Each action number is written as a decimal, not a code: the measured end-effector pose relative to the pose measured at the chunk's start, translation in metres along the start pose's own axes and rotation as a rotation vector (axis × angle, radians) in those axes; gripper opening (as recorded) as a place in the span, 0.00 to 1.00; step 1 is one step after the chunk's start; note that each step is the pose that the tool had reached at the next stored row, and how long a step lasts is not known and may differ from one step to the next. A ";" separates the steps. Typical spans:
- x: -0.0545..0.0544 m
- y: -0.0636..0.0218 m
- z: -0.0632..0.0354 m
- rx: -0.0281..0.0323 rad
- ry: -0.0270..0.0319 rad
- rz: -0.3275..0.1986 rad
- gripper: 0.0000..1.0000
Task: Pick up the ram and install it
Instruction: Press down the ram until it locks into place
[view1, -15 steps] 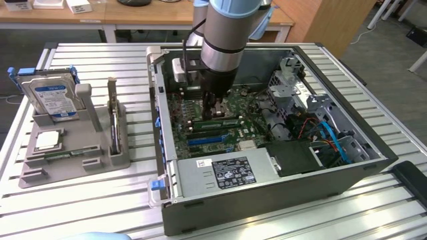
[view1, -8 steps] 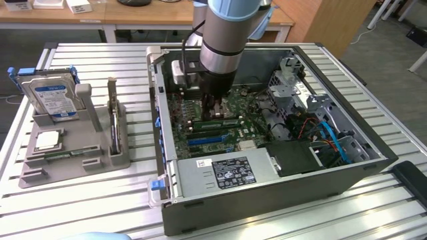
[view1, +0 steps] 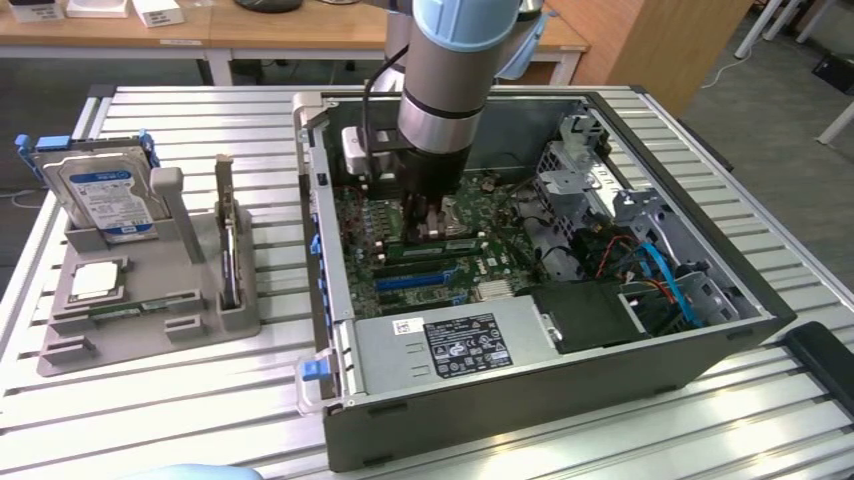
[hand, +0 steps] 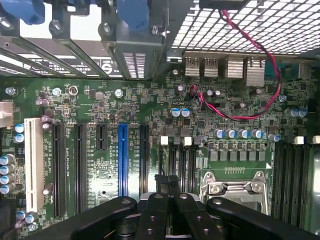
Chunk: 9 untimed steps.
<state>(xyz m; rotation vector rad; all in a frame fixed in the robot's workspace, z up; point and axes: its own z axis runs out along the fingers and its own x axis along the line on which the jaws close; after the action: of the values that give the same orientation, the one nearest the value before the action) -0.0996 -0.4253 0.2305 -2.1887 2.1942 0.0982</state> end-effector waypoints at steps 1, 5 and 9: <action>0.000 0.0000 0.0007 0.0000 0.0001 0.000 0.10; 0.000 0.0001 0.0029 -0.0001 0.0001 0.000 0.10; 0.000 0.0000 0.0044 -0.0001 0.0001 0.000 0.10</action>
<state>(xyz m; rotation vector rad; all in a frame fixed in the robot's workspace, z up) -0.0997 -0.4253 0.2260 -2.1888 2.1943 0.0983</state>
